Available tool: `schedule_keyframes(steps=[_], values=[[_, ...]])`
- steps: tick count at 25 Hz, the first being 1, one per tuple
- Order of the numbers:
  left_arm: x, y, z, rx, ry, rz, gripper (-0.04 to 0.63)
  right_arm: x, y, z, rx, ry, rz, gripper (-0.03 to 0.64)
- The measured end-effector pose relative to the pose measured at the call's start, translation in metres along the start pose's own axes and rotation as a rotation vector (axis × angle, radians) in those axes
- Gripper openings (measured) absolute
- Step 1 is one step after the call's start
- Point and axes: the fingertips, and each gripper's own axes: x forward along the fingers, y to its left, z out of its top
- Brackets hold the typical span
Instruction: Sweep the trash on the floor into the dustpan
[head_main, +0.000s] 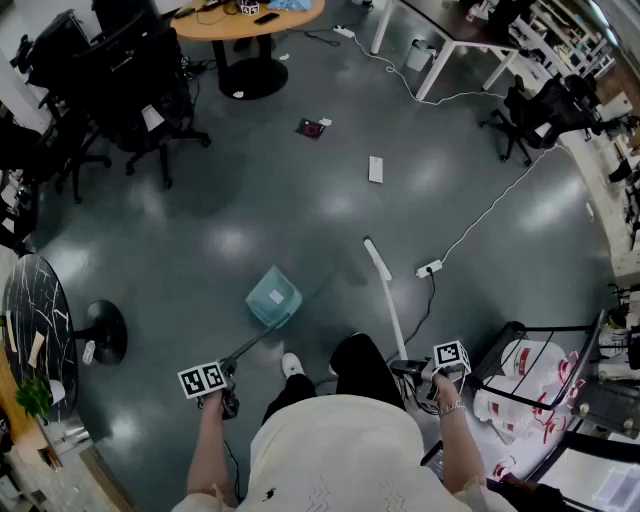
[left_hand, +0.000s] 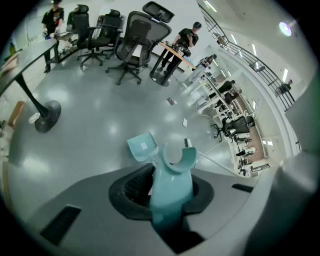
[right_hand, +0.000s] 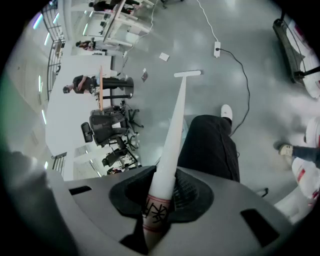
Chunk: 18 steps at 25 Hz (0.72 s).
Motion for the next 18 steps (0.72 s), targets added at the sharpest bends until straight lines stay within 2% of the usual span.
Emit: schedule_keyframes(steps=[5, 11, 13, 18], values=[[0.025, -0.016, 0.062, -0.036, -0.017, -0.011, 0.092, 0.005, 0.027, 0.061, -0.003, 0.002, -0.032, 0.078], [0.064, -0.070, 0.184, -0.136, -0.086, 0.025, 0.094, 0.012, 0.078, 0.195, 0.016, 0.046, -0.026, 0.078], [0.065, -0.095, 0.226, -0.116, -0.103, 0.064, 0.092, 0.012, 0.100, 0.240, 0.023, 0.083, -0.029, 0.078], [0.080, -0.147, 0.333, 0.018, -0.127, 0.136, 0.092, 0.014, 0.163, 0.339, 0.001, 0.137, -0.042, 0.078]])
